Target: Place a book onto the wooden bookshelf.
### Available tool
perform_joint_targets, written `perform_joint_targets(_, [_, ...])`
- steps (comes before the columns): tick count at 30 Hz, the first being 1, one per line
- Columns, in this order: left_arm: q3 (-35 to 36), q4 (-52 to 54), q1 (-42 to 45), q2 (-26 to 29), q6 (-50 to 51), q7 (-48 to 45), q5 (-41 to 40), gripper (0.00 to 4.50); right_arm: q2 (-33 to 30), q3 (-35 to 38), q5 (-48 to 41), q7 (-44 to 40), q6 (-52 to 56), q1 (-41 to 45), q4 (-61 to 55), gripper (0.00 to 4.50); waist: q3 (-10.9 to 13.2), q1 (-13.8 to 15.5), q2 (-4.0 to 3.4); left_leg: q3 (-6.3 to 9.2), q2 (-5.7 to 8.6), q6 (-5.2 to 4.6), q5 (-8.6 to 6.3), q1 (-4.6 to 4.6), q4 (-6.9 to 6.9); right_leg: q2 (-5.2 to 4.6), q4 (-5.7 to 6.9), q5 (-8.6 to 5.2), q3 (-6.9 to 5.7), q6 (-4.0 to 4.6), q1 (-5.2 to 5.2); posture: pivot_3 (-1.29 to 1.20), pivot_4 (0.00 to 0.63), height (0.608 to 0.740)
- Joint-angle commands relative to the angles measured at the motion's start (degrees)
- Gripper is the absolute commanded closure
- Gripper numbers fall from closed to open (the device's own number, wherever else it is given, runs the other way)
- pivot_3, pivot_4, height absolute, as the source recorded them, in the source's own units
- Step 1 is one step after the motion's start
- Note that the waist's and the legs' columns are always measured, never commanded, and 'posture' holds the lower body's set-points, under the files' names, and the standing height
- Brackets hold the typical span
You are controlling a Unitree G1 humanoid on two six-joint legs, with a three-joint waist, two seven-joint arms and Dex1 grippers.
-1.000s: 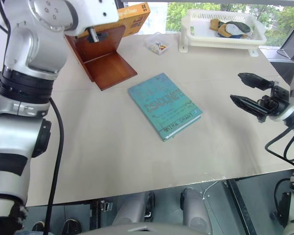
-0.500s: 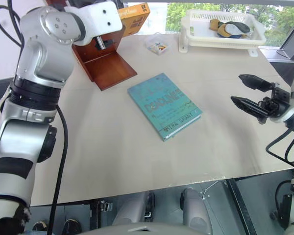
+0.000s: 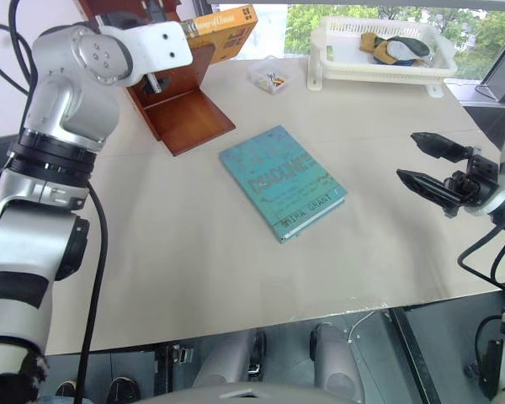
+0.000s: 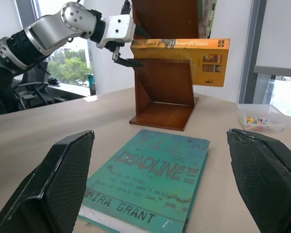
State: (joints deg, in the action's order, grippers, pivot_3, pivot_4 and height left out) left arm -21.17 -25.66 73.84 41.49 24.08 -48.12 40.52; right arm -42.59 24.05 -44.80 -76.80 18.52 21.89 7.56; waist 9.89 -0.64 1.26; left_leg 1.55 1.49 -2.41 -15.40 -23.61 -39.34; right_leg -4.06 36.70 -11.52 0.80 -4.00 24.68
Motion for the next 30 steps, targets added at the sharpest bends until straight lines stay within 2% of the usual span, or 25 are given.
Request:
perform_joint_targets(1, [0.8, -1.1, 1.8, 1.3, -0.7, 2.1, 0.9, 0.08, -1.3, 2.8, -1.5, 0.2, -0.5, -0.3, -2.4, 0.00, 0.0, 0.1, 0.00, 0.01, 0.00, 0.00, 0.00, 0.00, 0.00, 0.00, 0.00, 0.00, -0.01, 0.00, 0.00, 0.00, 0.150, 0.740])
perform_joint_targets(2, [0.8, -1.9, 2.0, 1.2, -0.9, 2.2, 0.8, 0.46, -1.3, 2.9, -1.5, 0.3, -0.4, -0.4, -2.5, 0.00, 0.0, 0.0, 0.00, 0.02, 0.00, 0.00, 0.00, 0.00, -0.01, 0.00, 0.01, 0.00, -0.01, 0.00, 0.00, 0.00, 0.150, 0.740])
perform_joint_targets(4, [0.6, -3.2, 2.3, 1.1, -1.3, 2.6, 0.8, 0.92, -1.3, 3.2, -1.6, 0.3, -0.4, -0.8, -2.7, 0.00, 0.0, 0.0, 0.00, 0.02, 0.00, 0.00, 0.00, 0.00, -0.01, 0.00, 0.02, 0.00, -0.01, 0.00, 0.00, 0.00, 0.150, 0.740])
perform_joint_targets(6, [0.5, -4.1, 2.7, 1.2, -1.5, 3.0, 0.9, 1.78, -1.3, 3.4, -1.7, 0.4, -0.3, -1.1, -2.9, 0.00, 0.0, 0.0, 0.00, 0.01, 0.00, 0.00, 0.00, 0.01, -0.01, 0.00, 0.03, 0.00, -0.01, 0.00, -0.01, 0.00, 0.150, 0.740])
perform_joint_targets(7, [0.5, -4.4, 2.9, 1.3, -1.6, 3.0, 0.9, 1.89, -1.3, 3.4, -1.7, 0.4, -0.3, -1.3, -3.1, 0.00, 0.0, 0.0, 0.00, 0.01, 0.00, 0.00, 0.00, 0.01, 0.00, 0.00, 0.03, 0.00, -0.01, 0.00, 0.00, 0.00, 0.150, 0.740])
perform_joint_targets(8, [0.5, -4.5, 3.1, 1.5, -1.6, 3.1, 1.0, 2.49, -1.4, 3.5, -1.8, 0.5, -0.3, -1.4, -3.2, 0.00, 0.0, 0.0, 0.00, 0.01, 0.00, 0.00, 0.00, 0.01, 0.00, 0.00, 0.03, 0.00, -0.01, 0.00, -0.01, 0.00, 0.150, 0.740])
perform_joint_targets(12, [0.7, -3.1, 3.1, 2.2, -1.2, 1.8, 1.1, 4.03, -1.5, 3.6, -1.8, 0.5, -0.2, -1.5, -3.2, 0.00, 0.0, -0.1, 0.00, -0.01, 0.00, 0.00, 0.00, 0.02, -0.01, 0.00, 0.04, 0.00, 0.01, 0.00, 0.00, 0.00, 0.150, 0.740])
perform_joint_targets(18, [0.8, 2.4, 2.1, 4.6, 1.2, -2.3, 2.2, 4.03, -1.6, 3.3, -1.7, 0.5, -0.2, -1.1, -2.9, 0.00, 0.0, -0.1, 0.00, -0.01, -0.01, 0.00, 0.00, 0.01, 0.01, 0.02, 0.02, 0.00, 0.00, 0.00, 0.01, 0.00, 0.150, 0.740])
perform_joint_targets(30, [0.8, 6.6, -0.8, 6.6, 3.4, -6.1, 2.4, 4.03, -1.6, 2.9, -1.5, 0.4, -0.3, -0.2, -2.4, 0.00, 0.0, -0.3, 0.00, -0.04, -0.04, 0.00, 0.00, 0.00, 0.03, 0.02, -0.03, 0.00, 0.04, 0.00, 0.01, 0.00, 0.150, 0.740])
